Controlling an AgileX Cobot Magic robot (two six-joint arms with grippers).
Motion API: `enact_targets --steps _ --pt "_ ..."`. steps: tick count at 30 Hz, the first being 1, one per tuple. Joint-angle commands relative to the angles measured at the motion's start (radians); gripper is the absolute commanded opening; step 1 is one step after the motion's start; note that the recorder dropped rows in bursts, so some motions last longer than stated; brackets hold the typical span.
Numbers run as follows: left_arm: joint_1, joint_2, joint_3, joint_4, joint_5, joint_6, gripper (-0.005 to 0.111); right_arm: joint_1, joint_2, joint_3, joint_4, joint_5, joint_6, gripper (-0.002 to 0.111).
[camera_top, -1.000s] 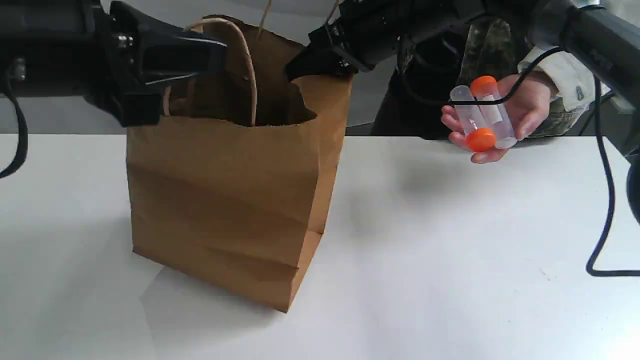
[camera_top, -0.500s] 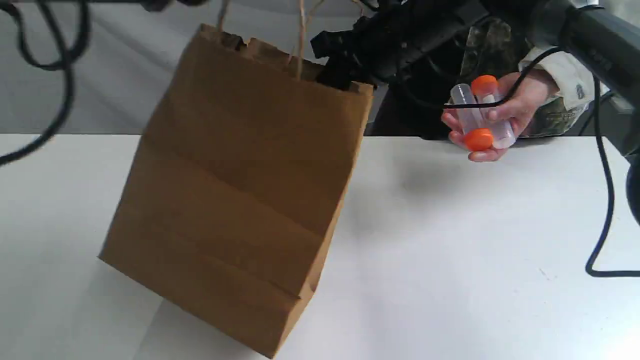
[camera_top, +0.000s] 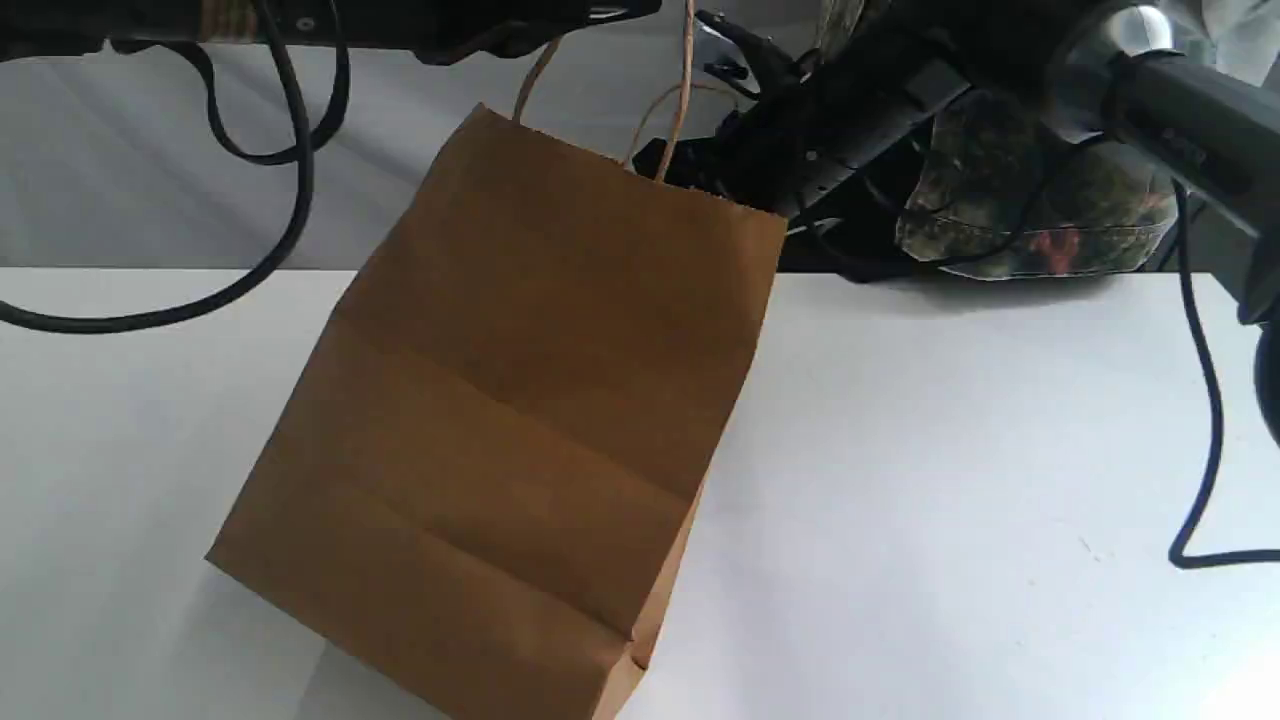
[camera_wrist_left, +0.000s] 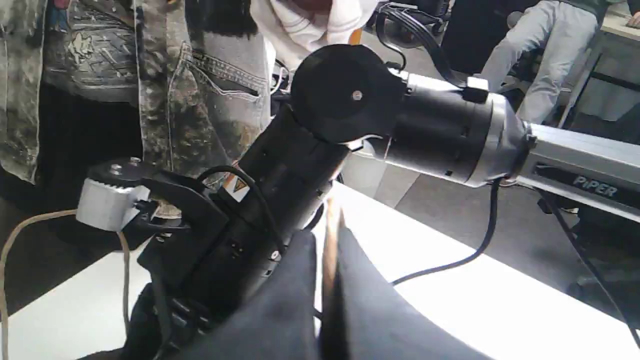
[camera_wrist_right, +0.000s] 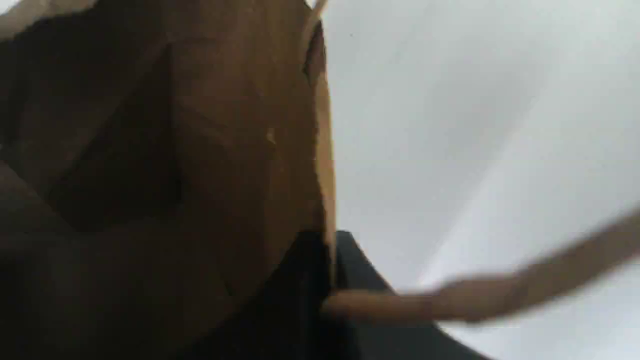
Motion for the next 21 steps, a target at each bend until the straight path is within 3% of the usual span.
enact_targets --steps 1,21 --pt "-0.004 -0.015 -0.008 -0.013 0.007 0.007 0.0 -0.004 -0.01 0.007 -0.011 0.0 -0.007 0.0" --pt "-0.004 -0.044 -0.008 -0.013 0.007 0.013 0.0 -0.004 -0.01 0.007 -0.011 0.0 -0.007 0.0"
